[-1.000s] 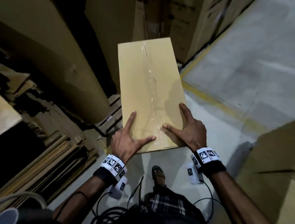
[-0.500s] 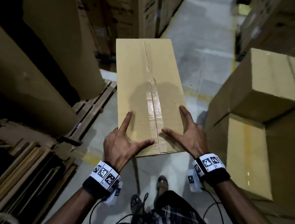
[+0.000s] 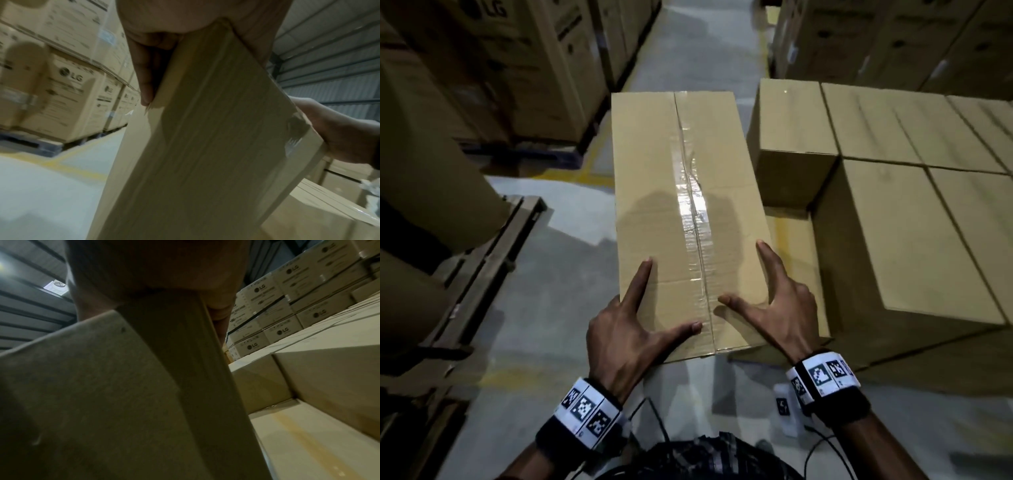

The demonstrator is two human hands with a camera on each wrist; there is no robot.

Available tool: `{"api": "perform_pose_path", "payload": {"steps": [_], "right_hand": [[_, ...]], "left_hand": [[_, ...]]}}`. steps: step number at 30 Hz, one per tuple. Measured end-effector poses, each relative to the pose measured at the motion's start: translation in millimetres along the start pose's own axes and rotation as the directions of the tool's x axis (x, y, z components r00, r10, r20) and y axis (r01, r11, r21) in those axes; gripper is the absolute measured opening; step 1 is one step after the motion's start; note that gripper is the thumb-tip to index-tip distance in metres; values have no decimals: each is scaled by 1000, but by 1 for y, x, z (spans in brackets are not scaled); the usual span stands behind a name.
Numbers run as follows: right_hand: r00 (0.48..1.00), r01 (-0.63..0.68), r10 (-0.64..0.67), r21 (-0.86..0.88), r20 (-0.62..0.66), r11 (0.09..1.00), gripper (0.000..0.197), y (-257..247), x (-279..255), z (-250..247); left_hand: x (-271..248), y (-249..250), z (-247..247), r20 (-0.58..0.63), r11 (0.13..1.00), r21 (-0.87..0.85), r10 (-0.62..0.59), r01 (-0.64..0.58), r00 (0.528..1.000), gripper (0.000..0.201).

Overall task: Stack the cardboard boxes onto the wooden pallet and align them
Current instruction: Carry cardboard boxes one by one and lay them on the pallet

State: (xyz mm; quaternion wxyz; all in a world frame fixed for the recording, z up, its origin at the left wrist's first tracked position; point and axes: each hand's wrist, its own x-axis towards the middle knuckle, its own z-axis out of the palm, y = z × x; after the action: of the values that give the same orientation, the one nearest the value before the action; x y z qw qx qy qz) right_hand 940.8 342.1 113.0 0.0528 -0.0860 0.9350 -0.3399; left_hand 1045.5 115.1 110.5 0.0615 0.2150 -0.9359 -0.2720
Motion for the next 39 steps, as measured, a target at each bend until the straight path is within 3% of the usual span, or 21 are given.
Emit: {"api": "perform_pose_path", "payload": {"steps": [6,11,17,23,31,39], "right_hand": [[998,-65,64,23,29,998,121,108,-30,-74],[982,-161,162,-18,101,987,116,165,-49,-101],[957,-263,259,14,126,965,103,197,-63,-106],[952,-303,302,29,43,953,93,223,-63,-90],[911,-409,408,11,56,913,92,253,-40,-69],[907,-399,402,-50,129,916,98,274,-14,-62]], "left_hand": [[-52,91,77,66,999,-38,29,-27,997,124],[-77,132,118,129,999,32,16,-20,992,127],[-79,145,144,196,992,106,40,-62,980,130],[-59,143,174,289,988,99,87,-120,953,129],[-26,140,214,387,977,114,124,-181,914,127],[-5,138,238,408,981,100,113,-167,906,124]]}}
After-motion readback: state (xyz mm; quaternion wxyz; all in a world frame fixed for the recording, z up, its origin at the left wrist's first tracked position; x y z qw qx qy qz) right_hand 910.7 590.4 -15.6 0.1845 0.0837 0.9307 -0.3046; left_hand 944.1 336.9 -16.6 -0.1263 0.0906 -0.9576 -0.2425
